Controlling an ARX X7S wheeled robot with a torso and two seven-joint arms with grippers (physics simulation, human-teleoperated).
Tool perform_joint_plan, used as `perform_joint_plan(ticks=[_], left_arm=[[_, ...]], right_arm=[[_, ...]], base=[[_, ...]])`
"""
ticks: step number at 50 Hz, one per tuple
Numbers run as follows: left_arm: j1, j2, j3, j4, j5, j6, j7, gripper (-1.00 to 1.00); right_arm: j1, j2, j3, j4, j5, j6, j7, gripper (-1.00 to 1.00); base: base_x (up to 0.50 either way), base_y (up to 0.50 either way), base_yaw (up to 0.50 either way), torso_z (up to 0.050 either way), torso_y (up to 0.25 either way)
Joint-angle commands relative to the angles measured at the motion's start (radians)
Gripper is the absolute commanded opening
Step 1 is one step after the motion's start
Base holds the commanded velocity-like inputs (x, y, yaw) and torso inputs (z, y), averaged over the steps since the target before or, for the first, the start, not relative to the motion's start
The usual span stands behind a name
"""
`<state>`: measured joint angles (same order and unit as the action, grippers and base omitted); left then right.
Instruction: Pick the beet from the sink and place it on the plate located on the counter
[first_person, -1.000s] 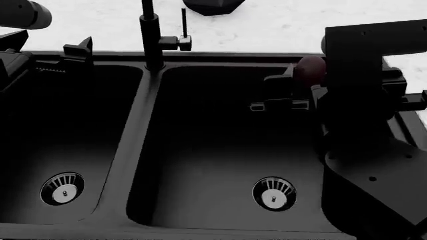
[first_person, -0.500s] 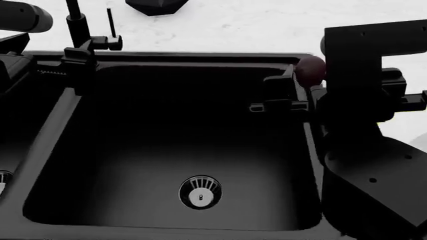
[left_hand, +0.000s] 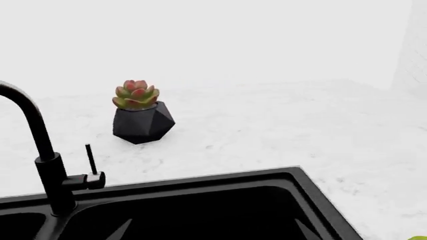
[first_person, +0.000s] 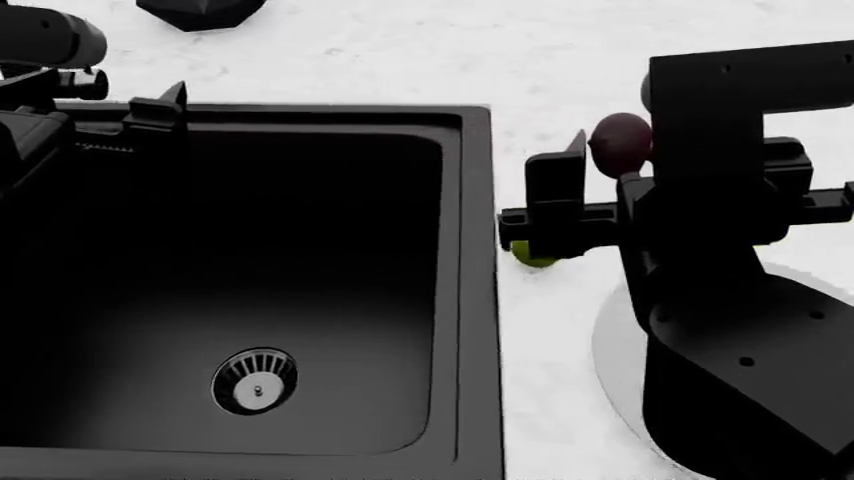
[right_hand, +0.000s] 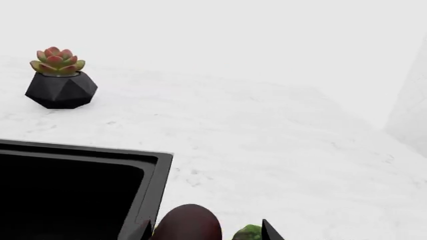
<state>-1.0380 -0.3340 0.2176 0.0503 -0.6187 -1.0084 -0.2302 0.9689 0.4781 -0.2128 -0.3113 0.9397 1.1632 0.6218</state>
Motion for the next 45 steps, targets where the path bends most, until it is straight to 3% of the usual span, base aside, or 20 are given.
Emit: perform_joint_plan(ticks=[1,13,27,41,45], left_arm=[[0.002,0.000,0.002,0.004,-0.004,-0.001,-0.004,1.00],[0.012,-0.008,0.003,-0.006,-0.003,0.017,0.001,1.00],[0.021,-0.014,-0.004,0.005,-0.010,0.016,-0.007,1.00],[0.032,-0.020,0.008,-0.027,-0.010,0.020,0.005,1.00],[0.031,-0.019,0.018,-0.032,-0.011,0.017,0.010,1.00]], right_arm=[[-0.002,0.005,-0.001,-0.005,-0.009,0.002,-0.010,-1.00],[-0.001,0.001,-0.015,-0.001,-0.012,-0.003,-0.010,-1.00],[-0.008,-0.003,-0.024,0.009,0.006,0.011,-0.013,-1.00],[0.179,0.051,0.041,0.085,0.201,0.357,0.091,-1.00],[0.265,0.089,0.006,0.154,0.362,0.402,0.174,-1.00]], base=[[0.00,-0.50,0.00,0.000,0.000],[0.00,-0.50,0.00,0.000,0.000],[0.00,0.00,0.00,0.000,0.000],[0.00,0.00,0.00,0.000,0.000],[0.00,0.00,0.00,0.000,0.000]])
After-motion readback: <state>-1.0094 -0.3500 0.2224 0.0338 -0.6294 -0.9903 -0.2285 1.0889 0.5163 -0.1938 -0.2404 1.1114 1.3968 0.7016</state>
